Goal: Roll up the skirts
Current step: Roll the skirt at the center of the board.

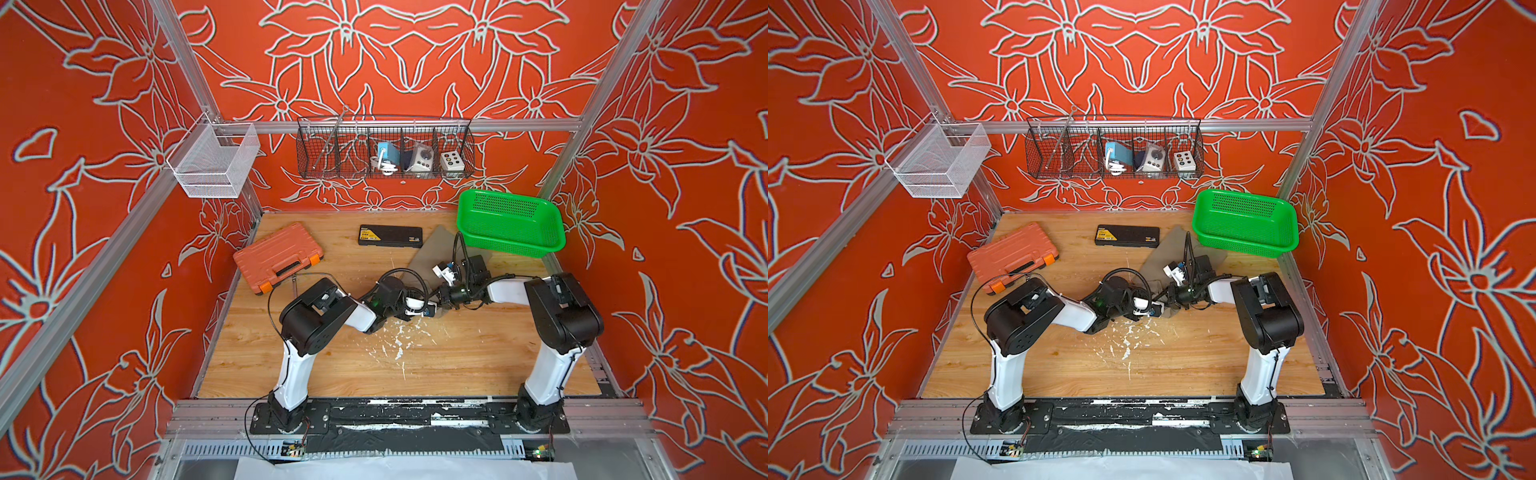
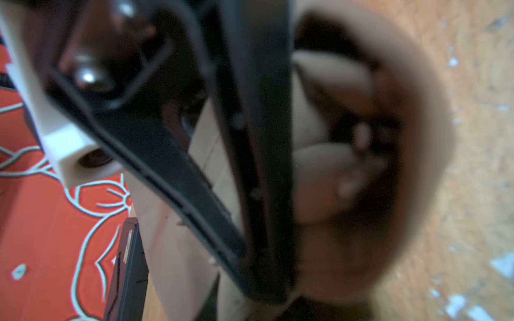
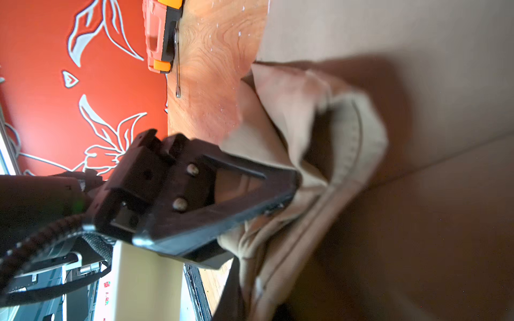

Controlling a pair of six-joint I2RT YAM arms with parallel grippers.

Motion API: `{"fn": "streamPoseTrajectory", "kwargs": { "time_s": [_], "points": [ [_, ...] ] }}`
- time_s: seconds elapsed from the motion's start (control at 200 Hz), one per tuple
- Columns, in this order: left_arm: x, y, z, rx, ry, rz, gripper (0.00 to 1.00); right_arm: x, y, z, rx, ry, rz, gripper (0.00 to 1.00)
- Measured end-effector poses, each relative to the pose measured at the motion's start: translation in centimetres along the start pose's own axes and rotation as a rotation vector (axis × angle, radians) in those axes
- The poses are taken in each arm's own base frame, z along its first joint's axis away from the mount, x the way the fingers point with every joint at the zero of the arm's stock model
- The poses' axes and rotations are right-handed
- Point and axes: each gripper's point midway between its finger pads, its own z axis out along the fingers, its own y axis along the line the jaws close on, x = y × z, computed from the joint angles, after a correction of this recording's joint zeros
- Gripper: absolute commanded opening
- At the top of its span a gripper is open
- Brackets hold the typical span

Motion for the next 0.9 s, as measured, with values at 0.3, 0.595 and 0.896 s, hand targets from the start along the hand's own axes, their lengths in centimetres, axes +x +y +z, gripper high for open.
{"fn": "streamPoseTrajectory", "kwargs": {
  "time_s": [0.3,0.595,0.896],
  "points": [
    [0.3,-0.6,-1.4,0.031,0.018,-0.024,0.07,0.4,-1.0,-3.4,0.137,-0.116,-0.037,0.64],
    [-0.6,-2.0,-5.8,0.124,0.018,-0.081,0.08,2.0,1.7,-9.8,0.373,-0.394,-0.318,0.79],
    [-2.1,-0.5,-8.2,0.15,0.019,-0.121,0.08,8.5,5.7,-8.7,0.424,-0.533,-0.817,0.87]
  ]
}}
